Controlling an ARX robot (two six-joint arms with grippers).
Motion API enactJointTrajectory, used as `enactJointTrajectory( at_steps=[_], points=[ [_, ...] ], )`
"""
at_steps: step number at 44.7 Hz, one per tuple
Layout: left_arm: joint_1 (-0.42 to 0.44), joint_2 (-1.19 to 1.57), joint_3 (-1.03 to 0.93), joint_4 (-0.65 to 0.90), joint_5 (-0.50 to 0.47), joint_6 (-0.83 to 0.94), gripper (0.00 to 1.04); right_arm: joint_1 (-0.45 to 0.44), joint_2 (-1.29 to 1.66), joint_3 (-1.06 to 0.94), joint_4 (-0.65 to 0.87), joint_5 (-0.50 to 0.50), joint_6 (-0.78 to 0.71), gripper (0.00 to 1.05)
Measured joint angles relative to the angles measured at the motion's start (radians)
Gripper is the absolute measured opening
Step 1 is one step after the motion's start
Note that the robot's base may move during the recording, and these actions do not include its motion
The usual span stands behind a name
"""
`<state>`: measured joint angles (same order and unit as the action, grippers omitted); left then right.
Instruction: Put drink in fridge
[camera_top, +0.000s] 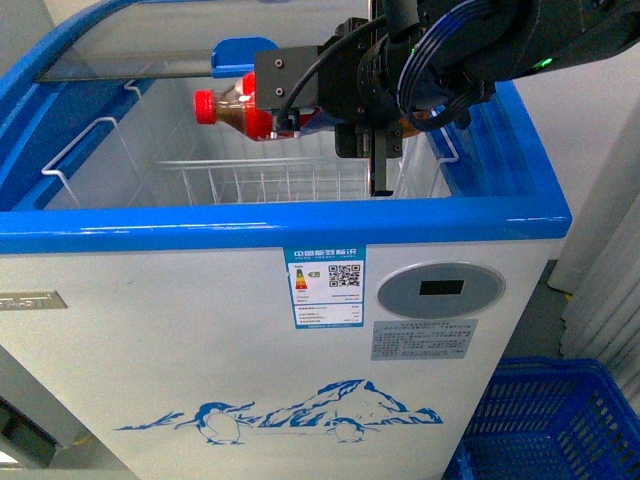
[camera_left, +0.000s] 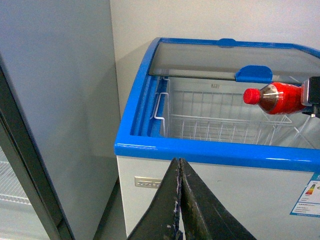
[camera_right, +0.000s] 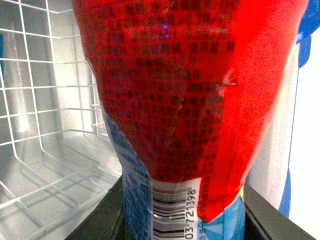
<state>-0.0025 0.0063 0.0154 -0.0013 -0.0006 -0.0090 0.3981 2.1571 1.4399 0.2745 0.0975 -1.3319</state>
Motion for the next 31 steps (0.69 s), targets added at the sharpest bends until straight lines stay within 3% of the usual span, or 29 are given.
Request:
enactJointTrajectory(
  at_steps=[31],
  points=[
    [0.0, -0.001, 0.0, 0.0, 0.0, 0.001, 0.03, 0.015, 0.266, 0.072, 0.3, 0.076, -0.014, 0.39]
  ],
)
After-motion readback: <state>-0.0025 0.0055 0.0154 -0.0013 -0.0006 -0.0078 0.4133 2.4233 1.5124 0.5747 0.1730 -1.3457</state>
